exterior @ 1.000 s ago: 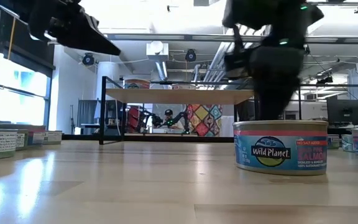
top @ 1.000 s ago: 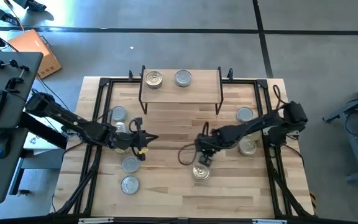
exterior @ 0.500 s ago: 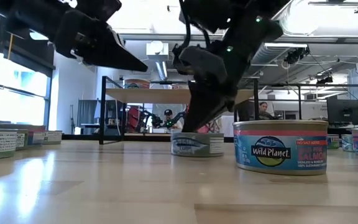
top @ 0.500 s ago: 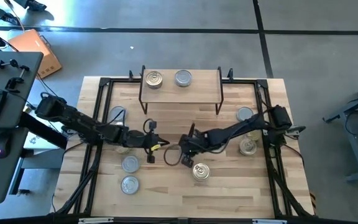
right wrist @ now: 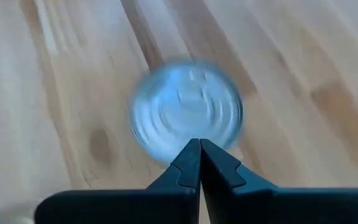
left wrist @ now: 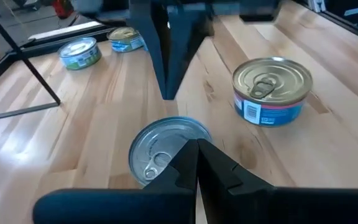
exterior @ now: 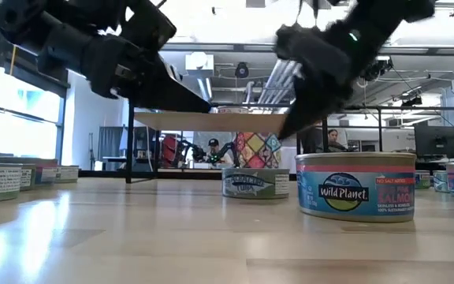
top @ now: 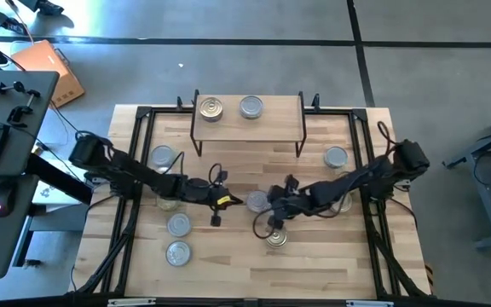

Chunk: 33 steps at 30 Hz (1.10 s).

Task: Stack canned seafood by type on shelf
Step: Put the green tuna can on the shelf

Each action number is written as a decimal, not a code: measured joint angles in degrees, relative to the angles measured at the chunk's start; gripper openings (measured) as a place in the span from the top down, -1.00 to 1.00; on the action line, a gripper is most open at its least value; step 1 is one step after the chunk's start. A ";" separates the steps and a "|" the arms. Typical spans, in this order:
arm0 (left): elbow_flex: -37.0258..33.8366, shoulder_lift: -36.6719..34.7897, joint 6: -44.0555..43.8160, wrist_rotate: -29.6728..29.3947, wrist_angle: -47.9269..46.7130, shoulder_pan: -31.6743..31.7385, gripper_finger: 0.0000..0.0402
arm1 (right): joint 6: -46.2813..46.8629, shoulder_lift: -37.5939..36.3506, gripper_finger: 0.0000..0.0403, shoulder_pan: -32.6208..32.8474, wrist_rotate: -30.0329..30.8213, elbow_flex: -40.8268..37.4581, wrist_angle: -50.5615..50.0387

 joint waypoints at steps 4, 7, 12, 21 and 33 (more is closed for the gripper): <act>2.66 3.52 -2.31 0.18 0.25 1.61 1.00 | 1.03 -0.61 0.95 -0.06 -0.37 -4.21 5.66; 4.80 6.63 -2.74 2.14 0.12 3.29 1.00 | 0.28 -0.59 0.82 -0.04 -0.28 -6.05 8.51; 9.28 11.29 -3.80 4.71 -1.97 7.05 1.00 | -1.49 -0.63 0.53 -0.02 -0.22 -6.48 12.11; 18.08 18.50 -2.84 10.45 -10.28 12.24 1.00 | -3.11 -0.59 0.30 1.00 -0.58 -6.50 12.23; 18.90 19.91 -2.76 11.45 -11.94 12.93 1.00 | -11.71 -0.59 0.29 4.73 -0.50 -6.50 13.87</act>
